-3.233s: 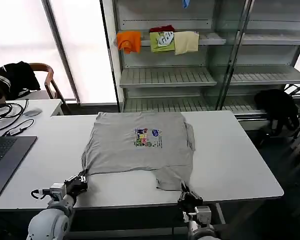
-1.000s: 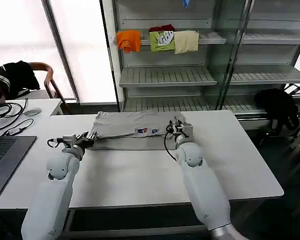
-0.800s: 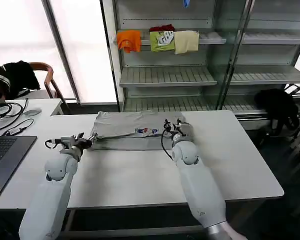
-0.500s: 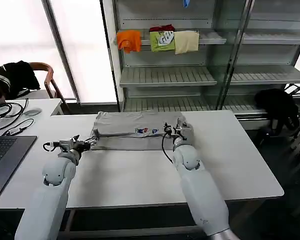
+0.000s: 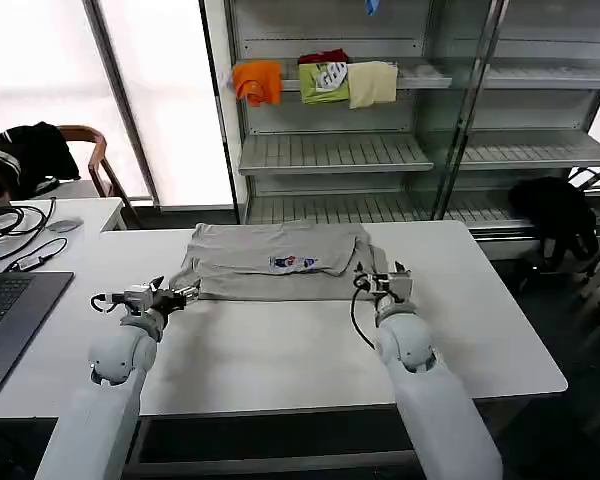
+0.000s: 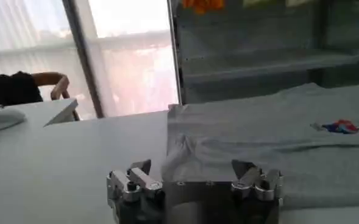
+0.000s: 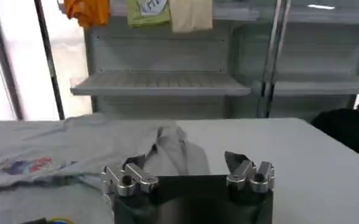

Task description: Fold and organize the clothes.

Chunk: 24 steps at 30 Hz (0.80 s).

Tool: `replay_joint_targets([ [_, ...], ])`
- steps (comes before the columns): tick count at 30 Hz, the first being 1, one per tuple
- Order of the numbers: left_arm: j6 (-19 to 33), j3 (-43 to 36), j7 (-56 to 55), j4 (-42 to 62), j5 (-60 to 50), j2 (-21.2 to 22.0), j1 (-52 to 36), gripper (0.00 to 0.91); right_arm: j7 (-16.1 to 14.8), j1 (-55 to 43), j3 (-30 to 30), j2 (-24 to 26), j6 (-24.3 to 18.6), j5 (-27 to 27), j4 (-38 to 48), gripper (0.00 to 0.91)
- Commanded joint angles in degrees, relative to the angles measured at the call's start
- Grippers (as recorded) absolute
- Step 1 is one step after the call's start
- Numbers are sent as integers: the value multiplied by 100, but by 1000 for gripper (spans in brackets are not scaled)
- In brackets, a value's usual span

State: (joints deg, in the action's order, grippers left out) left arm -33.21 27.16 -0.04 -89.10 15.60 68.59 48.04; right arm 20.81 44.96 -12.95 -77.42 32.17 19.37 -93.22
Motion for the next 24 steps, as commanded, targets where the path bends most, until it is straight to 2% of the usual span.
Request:
replay_joint_targets([
  [1, 4, 21, -7, 243, -53, 55, 4, 907, 30, 299, 16, 282, 103, 11, -291, 907],
  [22, 12, 11, 6, 719, -68, 49, -241, 907, -1, 194, 104, 117, 101, -36, 208, 907],
  [24, 9, 8, 7, 696, -77, 16, -199, 907, 1, 213, 107, 117, 102, -42, 229, 856],
])
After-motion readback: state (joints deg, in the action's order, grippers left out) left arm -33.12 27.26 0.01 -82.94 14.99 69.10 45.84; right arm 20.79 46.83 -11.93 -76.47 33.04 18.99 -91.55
